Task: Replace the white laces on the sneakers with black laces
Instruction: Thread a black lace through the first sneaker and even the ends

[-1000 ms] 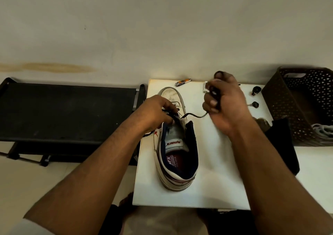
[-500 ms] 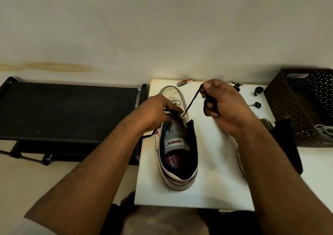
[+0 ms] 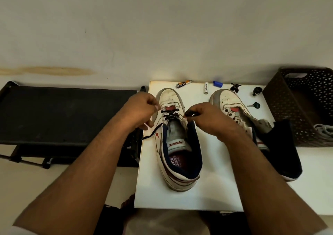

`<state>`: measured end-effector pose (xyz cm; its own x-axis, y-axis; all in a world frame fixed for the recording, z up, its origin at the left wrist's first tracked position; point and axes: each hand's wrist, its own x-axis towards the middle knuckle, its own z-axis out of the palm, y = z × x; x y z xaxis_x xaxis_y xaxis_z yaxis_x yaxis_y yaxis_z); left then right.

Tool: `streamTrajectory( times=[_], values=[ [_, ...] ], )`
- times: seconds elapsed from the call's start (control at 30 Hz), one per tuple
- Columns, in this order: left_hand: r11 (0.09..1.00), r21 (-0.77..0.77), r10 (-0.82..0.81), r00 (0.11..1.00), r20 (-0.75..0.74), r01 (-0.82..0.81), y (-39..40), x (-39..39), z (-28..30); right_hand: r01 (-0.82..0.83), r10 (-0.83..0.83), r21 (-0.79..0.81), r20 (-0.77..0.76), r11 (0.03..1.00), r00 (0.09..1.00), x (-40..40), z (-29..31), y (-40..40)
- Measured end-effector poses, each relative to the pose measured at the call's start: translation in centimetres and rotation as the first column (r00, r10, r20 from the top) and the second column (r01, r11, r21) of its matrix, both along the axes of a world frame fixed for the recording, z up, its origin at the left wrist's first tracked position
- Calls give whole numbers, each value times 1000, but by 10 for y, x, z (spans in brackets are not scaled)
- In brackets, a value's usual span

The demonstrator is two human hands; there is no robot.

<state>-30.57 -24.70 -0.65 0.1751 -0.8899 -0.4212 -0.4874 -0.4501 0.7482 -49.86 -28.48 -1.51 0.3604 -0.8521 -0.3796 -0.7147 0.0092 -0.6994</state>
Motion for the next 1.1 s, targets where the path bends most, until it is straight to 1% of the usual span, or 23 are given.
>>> streamTrajectory(
  times=[0.07, 0.13, 0.2, 0.27, 0.4, 0.5, 0.6, 0.67, 0.73, 0.77, 0.83, 0.87, 0.9, 0.93, 0.97, 1.0, 1.03, 1.07, 1.1],
  values=[
    [986, 163, -13, 1000, -25, 17, 5, 3, 3, -24, 24, -27, -27, 999, 999, 0, 0, -1],
    [969, 241, -29, 997, -65, 44, 10, 2, 4, -37, 36, -16, -56, 999, 998, 2, 0, -1],
    [968, 246, -27, 996, -88, 48, 11, 1, 5, -47, 46, -5, -70, 999, 996, 4, 1, 1],
    [967, 241, -63, 996, -69, 78, 11, -3, 4, -44, 44, 5, -63, 999, 997, 6, 3, 3],
    [975, 157, -168, 983, 78, 154, 9, -10, 2, -32, 33, 5, -75, 999, 997, 9, 4, 6],
    [983, 104, -167, 973, 157, 151, 8, -5, 4, -23, 20, -25, -130, 999, 991, 7, 5, 4],
    [985, 109, -152, 968, 201, 132, 7, 6, 6, 15, -13, 13, -133, 1000, 991, 4, 3, 3],
    [982, 130, -163, 962, 219, 137, 14, 33, 5, 20, -14, 44, -133, 999, 991, 25, 1, 11],
    [977, 136, -195, 954, 226, 167, 15, 35, 1, 33, -28, 45, -98, 998, 995, 23, 2, 13],
    [975, 129, -209, 952, 225, 184, 16, 35, 0, 50, -48, 53, -44, 997, 998, 21, 2, 13],
    [980, 97, -192, 960, 202, 175, 16, 37, -2, 133, -149, 105, 157, 985, 976, 14, 2, 13],
    [989, 57, -148, 970, 192, 140, 15, 39, -3, 190, -225, 149, 276, 970, 934, 14, 3, 13],
    [997, -16, -75, 980, 187, 79, 14, 40, -2, 234, -296, 200, 387, 951, 873, 14, 6, 12],
    [992, -122, 10, 986, 165, 10, 12, 39, 0, 251, -351, 259, 495, 933, 795, 16, 9, 10],
    [972, -231, 78, 992, 100, -53, 11, 36, 4, 245, -392, 315, 593, 917, 703, 20, 13, 9],
    [946, -309, 99, 995, 0, -94, 10, 31, 10, 222, -424, 368, 677, 903, 602, 23, 18, 9],
    [932, -348, 75, 993, -90, -102, 11, 23, 17, 186, -452, 418, 741, 889, 496, 27, 22, 10],
    [926, -369, 22, 989, -147, -75, 13, 15, 22, 142, -478, 462, 785, 875, 393, 31, 26, 10],
    [924, -381, -39, 985, -170, -29, 15, 6, 26, 103, -504, 498, 808, 861, 306, 34, 28, 11]
  ],
)
